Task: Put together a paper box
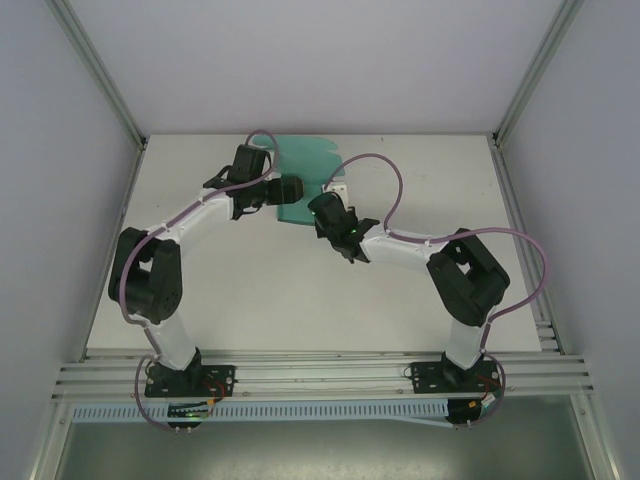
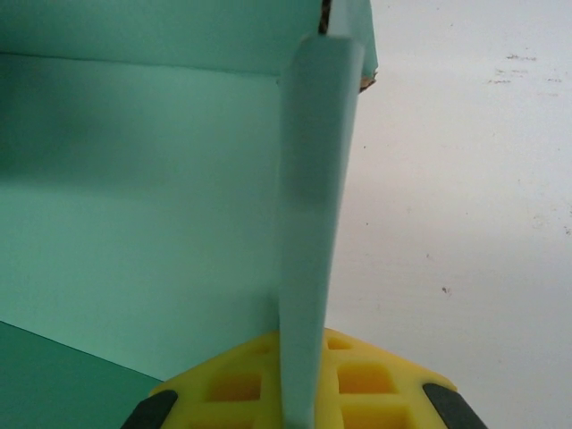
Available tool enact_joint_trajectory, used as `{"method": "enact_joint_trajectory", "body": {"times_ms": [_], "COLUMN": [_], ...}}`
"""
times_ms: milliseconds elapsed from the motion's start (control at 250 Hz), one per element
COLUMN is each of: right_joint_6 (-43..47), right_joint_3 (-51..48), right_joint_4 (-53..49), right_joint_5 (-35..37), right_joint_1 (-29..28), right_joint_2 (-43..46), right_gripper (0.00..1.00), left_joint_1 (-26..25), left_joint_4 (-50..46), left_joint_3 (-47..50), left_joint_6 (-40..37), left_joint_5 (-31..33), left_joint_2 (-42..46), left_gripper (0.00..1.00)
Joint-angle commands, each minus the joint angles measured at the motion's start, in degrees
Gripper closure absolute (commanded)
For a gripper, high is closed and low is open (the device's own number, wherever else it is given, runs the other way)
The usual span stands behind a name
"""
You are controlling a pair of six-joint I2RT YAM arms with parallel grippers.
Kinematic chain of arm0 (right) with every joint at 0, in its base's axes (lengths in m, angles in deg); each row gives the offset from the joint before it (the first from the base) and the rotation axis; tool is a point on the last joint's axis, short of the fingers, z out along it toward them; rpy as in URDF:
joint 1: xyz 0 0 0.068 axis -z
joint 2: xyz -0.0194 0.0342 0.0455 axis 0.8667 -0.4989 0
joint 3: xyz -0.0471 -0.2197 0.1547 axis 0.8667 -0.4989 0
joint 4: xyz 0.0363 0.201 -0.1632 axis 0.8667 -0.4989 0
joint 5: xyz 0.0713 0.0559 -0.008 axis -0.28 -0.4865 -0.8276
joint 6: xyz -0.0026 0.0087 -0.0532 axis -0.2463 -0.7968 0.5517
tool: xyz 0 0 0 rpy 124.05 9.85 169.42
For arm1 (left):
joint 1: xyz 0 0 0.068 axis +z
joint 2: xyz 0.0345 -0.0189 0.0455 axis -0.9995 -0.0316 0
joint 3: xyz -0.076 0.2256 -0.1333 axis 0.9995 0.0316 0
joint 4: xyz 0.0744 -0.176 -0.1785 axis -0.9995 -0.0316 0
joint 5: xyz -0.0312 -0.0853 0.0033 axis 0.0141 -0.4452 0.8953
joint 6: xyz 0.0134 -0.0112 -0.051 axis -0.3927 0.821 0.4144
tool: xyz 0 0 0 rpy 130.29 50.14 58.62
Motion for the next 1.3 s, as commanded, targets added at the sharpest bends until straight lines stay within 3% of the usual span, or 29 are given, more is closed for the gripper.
{"method": "enact_joint_trajectory", "body": {"times_ms": [0,116,348,392,556,871,1067,1295], "right_joint_6": [0.6,0.2,-0.3,-0.4,-0.6,-0.4,-0.3,-0.1], "right_joint_3": [0.8,0.9,1.8,1.9,2.4,2.6,3.0,3.0], "right_joint_4": [-1.5,-0.9,-1.5,-1.6,-1.7,-1.7,-2.0,-1.4], "right_joint_5": [-2.5,-3.5,-4.0,-4.1,-4.2,-4.0,-3.9,-4.2], "right_joint_1": [0.0,0.1,0.0,0.0,0.0,0.0,0.1,0.1], "right_joint_2": [-0.1,-0.1,-0.9,-1.0,-1.4,-1.4,-1.8,-1.5], "right_gripper": [1.0,1.0,1.0,1.0,1.0,1.0,1.0,1.0], "left_joint_1": [0.6,0.6,0.5,0.5,0.5,0.5,0.5,0.5], "left_joint_4": [-2.9,-4.5,-4.1,-4.1,-3.1,-4.9,-4.2,-5.2], "left_joint_3": [-0.5,-1.8,-3.8,-4.2,-4.8,-6.1,-6.2,-6.9], "left_joint_6": [-0.4,-0.4,-1.2,-1.7,-2.8,-4.1,-4.0,-4.2], "left_joint_5": [7.2,8.3,5.8,4.9,3.8,3.1,0.0,0.9], "left_joint_2": [1.5,-0.5,-4.4,-4.9,-6.6,-9.3,-9.9,-11.5], "left_gripper": [0.1,0.24,0.74,0.79,0.82,0.69,0.69,0.86]}}
